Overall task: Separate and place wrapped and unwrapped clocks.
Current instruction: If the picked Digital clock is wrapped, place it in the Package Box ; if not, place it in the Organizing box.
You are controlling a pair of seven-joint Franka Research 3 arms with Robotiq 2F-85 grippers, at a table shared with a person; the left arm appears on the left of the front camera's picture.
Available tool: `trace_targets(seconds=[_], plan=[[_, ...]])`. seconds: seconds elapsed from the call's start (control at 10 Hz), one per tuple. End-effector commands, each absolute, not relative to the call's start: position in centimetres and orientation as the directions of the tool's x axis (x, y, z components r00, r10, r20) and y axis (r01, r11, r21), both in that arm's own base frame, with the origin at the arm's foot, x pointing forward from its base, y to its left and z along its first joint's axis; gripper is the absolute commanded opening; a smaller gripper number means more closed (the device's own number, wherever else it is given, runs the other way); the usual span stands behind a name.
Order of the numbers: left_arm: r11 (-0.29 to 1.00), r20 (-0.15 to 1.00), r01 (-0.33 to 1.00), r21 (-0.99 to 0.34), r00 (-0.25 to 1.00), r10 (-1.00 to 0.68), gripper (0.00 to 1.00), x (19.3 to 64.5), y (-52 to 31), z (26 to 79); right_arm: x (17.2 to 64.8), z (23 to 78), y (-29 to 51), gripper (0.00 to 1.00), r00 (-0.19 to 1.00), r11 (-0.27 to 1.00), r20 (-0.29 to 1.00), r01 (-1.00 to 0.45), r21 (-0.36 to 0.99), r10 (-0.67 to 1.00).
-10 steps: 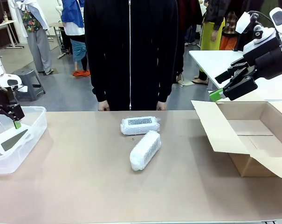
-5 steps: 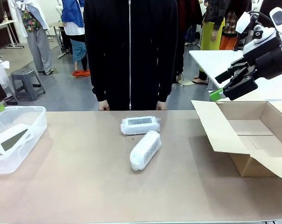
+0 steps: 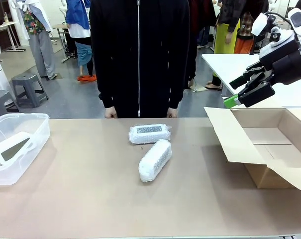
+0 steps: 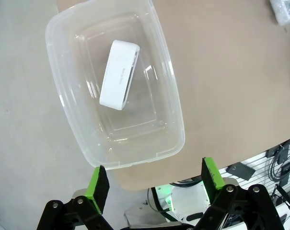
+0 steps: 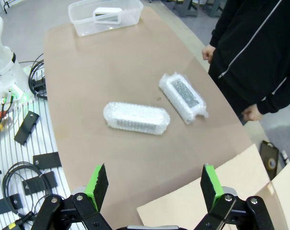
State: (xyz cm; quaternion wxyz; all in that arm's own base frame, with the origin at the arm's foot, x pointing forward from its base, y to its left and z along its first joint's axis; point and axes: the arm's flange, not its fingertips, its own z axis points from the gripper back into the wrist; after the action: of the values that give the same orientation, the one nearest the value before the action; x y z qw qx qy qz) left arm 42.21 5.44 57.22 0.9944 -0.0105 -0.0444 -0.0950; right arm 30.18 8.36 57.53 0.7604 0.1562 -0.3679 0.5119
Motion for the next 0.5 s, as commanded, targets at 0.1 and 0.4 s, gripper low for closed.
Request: trace_targets(seconds=[0.1, 0.4], plan=[[0.982, 0.090, 0.190, -0.012, 0.978, -0.188, 1.00, 42.2, 5.4, 57.2, 30.3, 57.4, 8.4, 1.00, 0.197, 0.413, 0.731, -0.902, -0.125, 0.653], [0.982, 0.090, 0.190, -0.012, 0.978, -0.188, 1.00, 42.2, 5.4, 57.2, 30.3, 57.4, 8.4, 1.00, 0.197, 0.413, 0.731, -0.902, -0.125, 0.653]])
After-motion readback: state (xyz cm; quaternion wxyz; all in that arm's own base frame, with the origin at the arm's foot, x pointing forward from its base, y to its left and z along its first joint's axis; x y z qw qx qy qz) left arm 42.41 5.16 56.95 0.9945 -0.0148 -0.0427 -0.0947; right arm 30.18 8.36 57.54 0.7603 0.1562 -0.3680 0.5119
